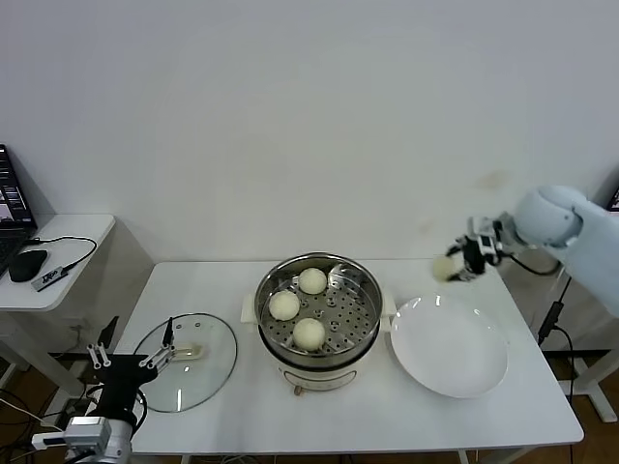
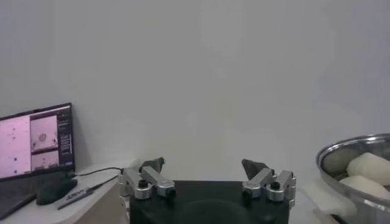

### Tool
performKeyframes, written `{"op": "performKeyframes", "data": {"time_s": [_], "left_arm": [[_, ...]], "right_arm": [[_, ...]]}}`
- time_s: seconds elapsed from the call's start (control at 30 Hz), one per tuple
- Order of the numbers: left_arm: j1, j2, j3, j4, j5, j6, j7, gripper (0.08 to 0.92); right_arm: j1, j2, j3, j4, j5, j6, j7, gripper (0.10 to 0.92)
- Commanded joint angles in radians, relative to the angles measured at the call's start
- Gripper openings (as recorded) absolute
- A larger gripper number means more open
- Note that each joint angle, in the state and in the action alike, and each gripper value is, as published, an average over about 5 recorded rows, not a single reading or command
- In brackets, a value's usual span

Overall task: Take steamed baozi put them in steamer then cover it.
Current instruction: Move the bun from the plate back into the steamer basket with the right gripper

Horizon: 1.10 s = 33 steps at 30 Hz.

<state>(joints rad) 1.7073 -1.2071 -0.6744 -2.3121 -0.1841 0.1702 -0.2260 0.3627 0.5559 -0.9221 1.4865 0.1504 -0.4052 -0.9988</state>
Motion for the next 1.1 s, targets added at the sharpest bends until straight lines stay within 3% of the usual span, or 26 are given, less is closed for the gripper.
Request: {"op": "performKeyframes", "data": {"time_s": [0.03,0.2,0.47,1.1], "left_arm": [[0.000,-0.004,0.004,0.002,0.004,0.000,-0.001,0.823],[0.003,-0.006,-0.005,0.003,0.005,-0.001,-0.001,0.823],[0.001,-0.008,-0.021,0.007,0.002,-0.002,-0.001,0.823],[-0.014,-0.015,-0.017,0.024,0.003,-0.002,-0.001,0.823]], "right_arm": [[0.302,0.182,-0.239,0.127,0.271,-0.151,0.096,0.563],[0.251,0.287,-0.243,0.133,0.377,-0.228,0.196,0.568],[0.144,0.392,-0.270,0.094,0.423,-0.306,0.312,0.568],[0.026,0.397,-0.286,0.069,0.351,-0.322,0.322,0.577]]}}
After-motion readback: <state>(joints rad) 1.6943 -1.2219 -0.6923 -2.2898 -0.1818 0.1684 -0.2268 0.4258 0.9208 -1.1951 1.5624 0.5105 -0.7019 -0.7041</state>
